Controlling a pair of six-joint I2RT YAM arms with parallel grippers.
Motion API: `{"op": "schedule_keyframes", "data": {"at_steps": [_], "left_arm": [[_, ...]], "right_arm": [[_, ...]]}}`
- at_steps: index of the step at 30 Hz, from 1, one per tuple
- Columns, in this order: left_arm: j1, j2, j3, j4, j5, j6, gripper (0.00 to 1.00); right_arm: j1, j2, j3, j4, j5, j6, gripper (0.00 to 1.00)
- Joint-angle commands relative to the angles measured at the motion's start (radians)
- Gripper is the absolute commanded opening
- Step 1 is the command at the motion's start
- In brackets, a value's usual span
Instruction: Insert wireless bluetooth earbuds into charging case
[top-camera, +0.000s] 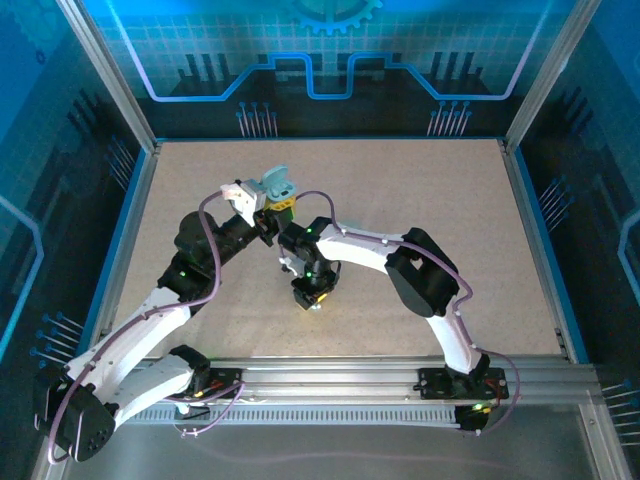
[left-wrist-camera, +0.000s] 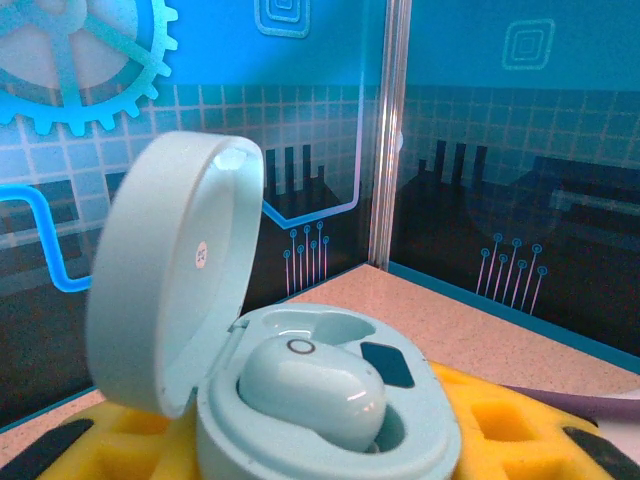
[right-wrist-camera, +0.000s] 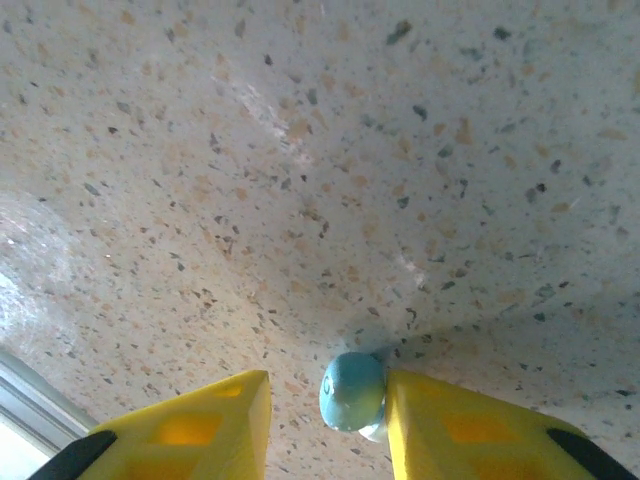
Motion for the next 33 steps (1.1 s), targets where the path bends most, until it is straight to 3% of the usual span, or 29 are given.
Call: {"op": "schedule_keyframes", "data": {"at_steps": [1, 11, 22, 33], "left_arm": [[0.002, -0.012, 0.026, 0.014, -0.013, -0.008, 0.34], [0.002, -0.012, 0.026, 0.009, -0.013, -0.007, 0.34], [0.001, -0.008, 0.026, 0.013, -0.014, -0.009, 0.34], [0.002, 0.003, 0.032, 0.015, -0.010, -0.012, 0.34]], "right_arm": [[0.020, 0.007, 0.049, -0.020, -0.014, -0.011, 0.38], [0.020, 0.049, 0.075, -0.055, 0.045, -0.003, 0.39], [0.026, 0.070, 0.064, -0.086, 0.029, -0.024, 0.31], [0.038, 0.078, 0.071, -0.101, 0.063, -0.016, 0.30]]}}
